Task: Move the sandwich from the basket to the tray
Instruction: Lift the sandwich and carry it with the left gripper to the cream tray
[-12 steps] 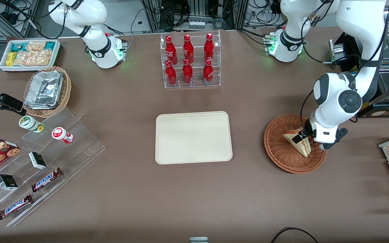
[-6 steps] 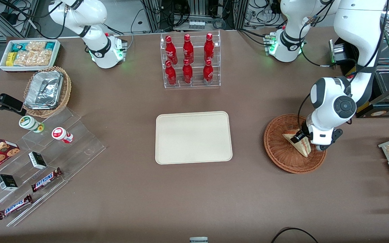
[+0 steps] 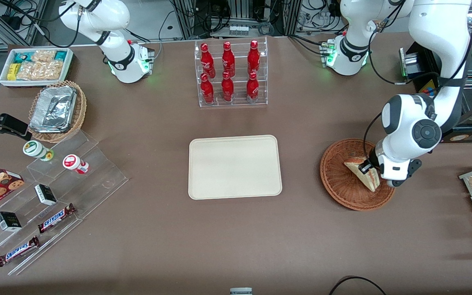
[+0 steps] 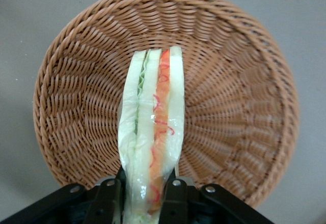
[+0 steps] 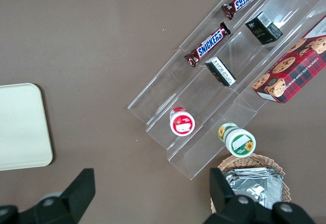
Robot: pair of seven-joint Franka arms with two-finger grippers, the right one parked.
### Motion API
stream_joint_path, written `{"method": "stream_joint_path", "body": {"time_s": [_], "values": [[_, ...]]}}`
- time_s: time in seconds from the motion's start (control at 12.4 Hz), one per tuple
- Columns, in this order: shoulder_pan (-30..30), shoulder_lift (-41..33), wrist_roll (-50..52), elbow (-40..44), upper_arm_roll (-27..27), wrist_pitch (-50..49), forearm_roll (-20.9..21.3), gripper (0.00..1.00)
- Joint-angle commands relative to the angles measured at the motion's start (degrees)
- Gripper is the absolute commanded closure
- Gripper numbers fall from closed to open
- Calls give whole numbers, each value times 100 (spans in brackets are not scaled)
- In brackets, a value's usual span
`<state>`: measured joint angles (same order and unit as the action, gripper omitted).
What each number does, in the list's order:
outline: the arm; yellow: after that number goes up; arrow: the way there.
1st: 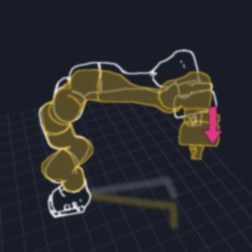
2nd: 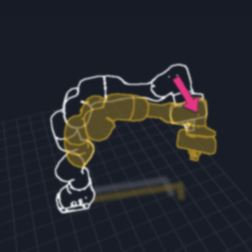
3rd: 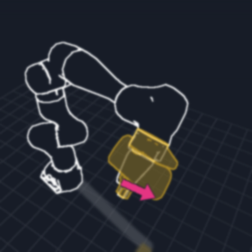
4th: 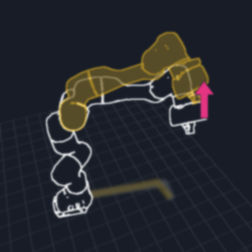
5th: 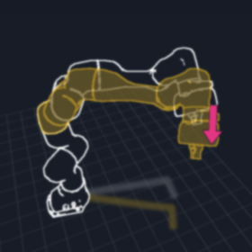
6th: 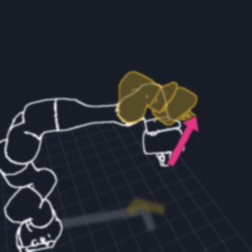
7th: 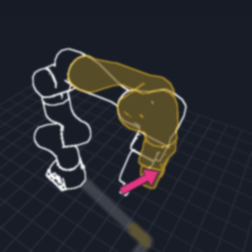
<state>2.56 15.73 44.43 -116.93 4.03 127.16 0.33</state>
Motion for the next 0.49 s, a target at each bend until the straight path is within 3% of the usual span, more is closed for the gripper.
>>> {"method": "stream_joint_path", "body": {"time_s": [0.0,0.4], "values": [[26,-35,49,538,264,-612,10,100],[130,341,-257,1373,993,-1052,54,100]]}}
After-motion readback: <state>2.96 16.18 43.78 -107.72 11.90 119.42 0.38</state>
